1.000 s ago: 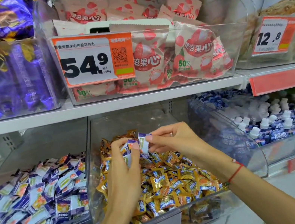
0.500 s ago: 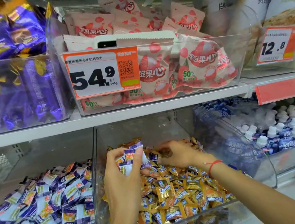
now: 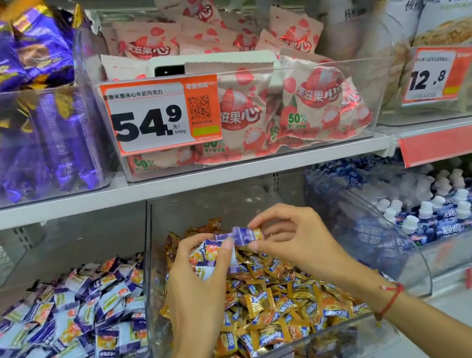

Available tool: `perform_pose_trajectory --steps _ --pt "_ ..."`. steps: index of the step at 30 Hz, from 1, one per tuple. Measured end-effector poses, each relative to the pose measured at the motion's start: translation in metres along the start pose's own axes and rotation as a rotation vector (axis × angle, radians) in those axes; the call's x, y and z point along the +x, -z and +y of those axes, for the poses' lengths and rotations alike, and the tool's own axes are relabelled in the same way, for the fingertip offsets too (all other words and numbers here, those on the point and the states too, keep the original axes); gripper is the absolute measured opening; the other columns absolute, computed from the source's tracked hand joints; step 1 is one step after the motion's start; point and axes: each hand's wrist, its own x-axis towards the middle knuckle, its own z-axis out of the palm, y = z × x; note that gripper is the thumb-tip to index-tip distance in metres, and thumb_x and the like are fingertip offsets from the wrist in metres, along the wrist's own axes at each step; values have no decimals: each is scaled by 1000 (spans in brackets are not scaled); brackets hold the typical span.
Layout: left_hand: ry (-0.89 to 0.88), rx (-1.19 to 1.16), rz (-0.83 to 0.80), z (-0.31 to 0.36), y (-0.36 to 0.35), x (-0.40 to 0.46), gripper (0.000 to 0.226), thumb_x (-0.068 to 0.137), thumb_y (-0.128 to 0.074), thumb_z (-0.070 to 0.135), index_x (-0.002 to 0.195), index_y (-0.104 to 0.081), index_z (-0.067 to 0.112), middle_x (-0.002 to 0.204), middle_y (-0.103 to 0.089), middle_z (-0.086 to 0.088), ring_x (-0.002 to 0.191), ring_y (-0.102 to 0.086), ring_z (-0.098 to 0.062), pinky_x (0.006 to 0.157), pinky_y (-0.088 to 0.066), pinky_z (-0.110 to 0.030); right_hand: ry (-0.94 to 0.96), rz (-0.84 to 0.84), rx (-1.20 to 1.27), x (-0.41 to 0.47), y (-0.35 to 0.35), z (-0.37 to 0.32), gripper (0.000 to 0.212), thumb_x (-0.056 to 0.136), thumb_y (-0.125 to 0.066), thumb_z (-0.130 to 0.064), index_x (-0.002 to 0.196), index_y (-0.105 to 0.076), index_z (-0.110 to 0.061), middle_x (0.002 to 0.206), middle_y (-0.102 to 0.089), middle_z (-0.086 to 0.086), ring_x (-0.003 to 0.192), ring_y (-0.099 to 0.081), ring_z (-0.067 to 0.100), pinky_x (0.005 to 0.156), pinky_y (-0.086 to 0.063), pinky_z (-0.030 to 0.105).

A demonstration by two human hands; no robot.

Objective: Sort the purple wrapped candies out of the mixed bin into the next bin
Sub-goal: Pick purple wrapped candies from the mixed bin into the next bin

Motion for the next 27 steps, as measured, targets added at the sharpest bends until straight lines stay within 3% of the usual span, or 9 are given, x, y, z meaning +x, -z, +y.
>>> perform_pose_trajectory --steps 3,8,13,16,19,22,25,27 --pt "72 -72 -20 3 -1 1 15 85 -57 49 95 -59 38 98 -64 18 95 -58 6 82 -43 -15 65 -26 -20 -6 -19 1 25 73 -83 -11 91 -74 -25 95 -67 -5 78 -68 6 72 -55 17" --pt "105 -72 -98 2 -2 1 20 87 -59 45 102 -62 32 102 -61 21 95 -51 17 71 -37 -5 -37 -51 68 -7 -30 15 27 72 -84 -15 94 -74 -28 95 -72 -8 83 -70 8 74 -56 21" --pt "43 -14 -100 -1 -3 0 16 84 -70 32 97 -61 33 98 -62 19 96 -54 8 70 -37 0 -158 -82 218 -8 -21 16 39 69 -83 1 99 -65 -16 98 -72 0 86 -72 15 73 -56 23" --pt "3 -39 61 2 -1 0 13 89 -67 24 98 -59 29 99 -60 19 89 -51 19 69 -35 3 -148 -73 43 6 -2 15 32 78 -75 0 104 -64 -15 105 -69 -1 88 -70 9 71 -54 18" --pt "6 -62 142 5 0 -1 14 92 -63 24 104 -57 27 101 -54 23 81 -50 22 63 -35 3 -179 -23 -174 24 9 21 17 88 -67 -10 103 -66 -19 98 -69 -1 85 -68 11 69 -51 14" --pt "-7 -55 163 3 0 2 16 91 -63 23 106 -58 26 102 -55 24 87 -46 26 67 -32 5 -152 -251 -332 34 -8 21 19 90 -66 -25 109 -70 -23 100 -70 -9 91 -67 9 74 -52 14" --pt "-3 -62 131 2 -1 4 18 90 -65 20 106 -60 25 103 -58 21 92 -48 22 70 -33 4 -91 -493 -423 33 -37 24 36 85 -70 -38 118 -67 -22 115 -68 -5 100 -64 10 88 -53 28" --pt "-21 -54 69 6 -1 1 18 89 -67 18 104 -61 25 100 -61 19 93 -53 15 72 -36 1 -89 -486 -392 28 -46 25 48 76 -74 -44 118 -65 -21 114 -67 -3 102 -63 10 91 -52 35"
